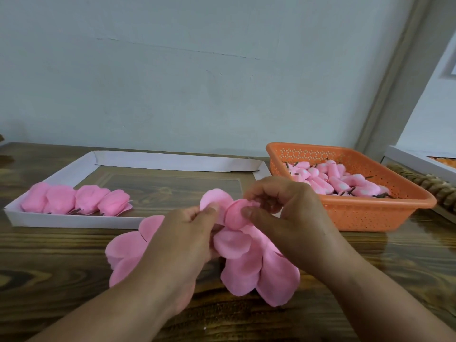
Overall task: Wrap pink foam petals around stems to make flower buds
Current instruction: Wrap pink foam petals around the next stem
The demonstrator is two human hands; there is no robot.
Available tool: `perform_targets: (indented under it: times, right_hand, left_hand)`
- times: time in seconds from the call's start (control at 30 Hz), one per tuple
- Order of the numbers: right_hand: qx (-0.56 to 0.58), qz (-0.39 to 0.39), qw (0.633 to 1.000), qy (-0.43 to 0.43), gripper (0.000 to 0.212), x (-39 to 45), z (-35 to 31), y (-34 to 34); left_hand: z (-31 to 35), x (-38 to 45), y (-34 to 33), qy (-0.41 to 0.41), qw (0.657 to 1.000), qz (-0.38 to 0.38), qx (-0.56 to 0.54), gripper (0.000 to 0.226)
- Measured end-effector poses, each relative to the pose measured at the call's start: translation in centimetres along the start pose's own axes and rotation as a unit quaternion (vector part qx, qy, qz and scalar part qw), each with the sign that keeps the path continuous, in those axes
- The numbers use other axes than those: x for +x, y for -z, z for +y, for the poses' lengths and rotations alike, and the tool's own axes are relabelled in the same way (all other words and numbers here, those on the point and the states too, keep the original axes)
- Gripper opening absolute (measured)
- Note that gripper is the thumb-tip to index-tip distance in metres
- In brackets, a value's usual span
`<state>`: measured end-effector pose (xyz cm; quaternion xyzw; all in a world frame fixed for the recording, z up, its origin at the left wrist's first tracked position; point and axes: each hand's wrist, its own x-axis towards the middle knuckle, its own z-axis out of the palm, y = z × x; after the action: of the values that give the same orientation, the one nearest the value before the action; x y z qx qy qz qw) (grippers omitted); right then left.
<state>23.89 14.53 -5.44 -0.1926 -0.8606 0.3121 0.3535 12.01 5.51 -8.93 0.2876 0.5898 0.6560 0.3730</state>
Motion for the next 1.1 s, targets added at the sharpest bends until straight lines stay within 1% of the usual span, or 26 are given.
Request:
perform_targets:
  times: [0.13,0.23,0.3,0.37,0.47,0.57,0.63,0.73,0.77,0.8,0.87,0.93,1.0,1.1]
  right_hand:
    - [-0.049,-0.033,0.997,0.046,0.018,-0.1,-0.3,0.4]
    - [-0.094,-0.07,0.989,0.091,0.017,-0.2,-0.6,0.5]
    - [-0.11,-0.086,0.985,0.103,0.018,-0.2,-0.8,0.7]
    - [-0.111,-0.098,0.984,0.099,0.018,-0.2,-0.7,1.1]
    - [-0.111,-0.105,0.985,0.078,0.015,-0.2,-0.5,1.5]
    - [-0.106,-0.093,0.988,0.061,0.014,-0.2,-0.3,1.5]
    - [-0.09,-0.087,0.991,0.04,0.017,-0.1,-0.2,1.5]
    - [-0.05,-0.099,0.994,-0.004,0.031,0.0,-0.1,1.8]
    - [-0.043,-0.105,0.993,-0.013,0.029,0.0,-0.1,1.9]
    - [-0.039,-0.111,0.993,-0.016,0.023,0.0,-0.1,1.9]
    - [-0.03,-0.119,0.992,-0.019,0.012,0.0,-0.2,2.1]
    - [-0.019,-0.12,0.992,-0.025,0.011,0.0,-0.3,2.1]
    - [-0.016,-0.121,0.992,-0.029,0.012,0.1,-0.4,2.1]
    - [-0.003,-0.129,0.991,-0.042,0.012,0.2,-0.3,2.2]
  left_hand:
    - [0.3,-0.1,0.0,-0.01,1.0,0.008,0.024,0.032]
    - [0.3,-0.4,0.0,-0.024,0.997,-0.02,0.071,0.036]
    - [0.2,-0.7,0.0,-0.043,0.993,-0.04,0.101,0.037]
    - [0.3,-1.0,-0.2,-0.068,0.988,-0.064,0.126,0.041]
    - [0.5,-1.4,-0.3,-0.11,0.975,-0.091,0.167,0.054]
    - [0.6,-1.6,-0.2,-0.125,0.971,-0.101,0.175,0.056]
    - [0.7,-1.7,-0.2,-0.124,0.971,-0.103,0.175,0.055]
    - [0.6,-1.8,-0.1,-0.127,0.97,-0.097,0.184,0.057]
    - [0.5,-1.8,-0.1,-0.125,0.97,-0.095,0.184,0.059]
    - [0.4,-1.6,0.0,-0.115,0.973,-0.093,0.178,0.06]
    - [0.2,-1.0,0.1,-0.055,0.988,-0.088,0.117,0.055]
    - [0.5,-0.9,0.1,0.008,0.993,-0.105,0.056,0.044]
    - [0.6,-0.7,0.2,0.023,0.989,-0.139,0.046,0.034]
    - [0.5,-0.6,0.3,0.039,0.985,-0.165,0.029,0.021]
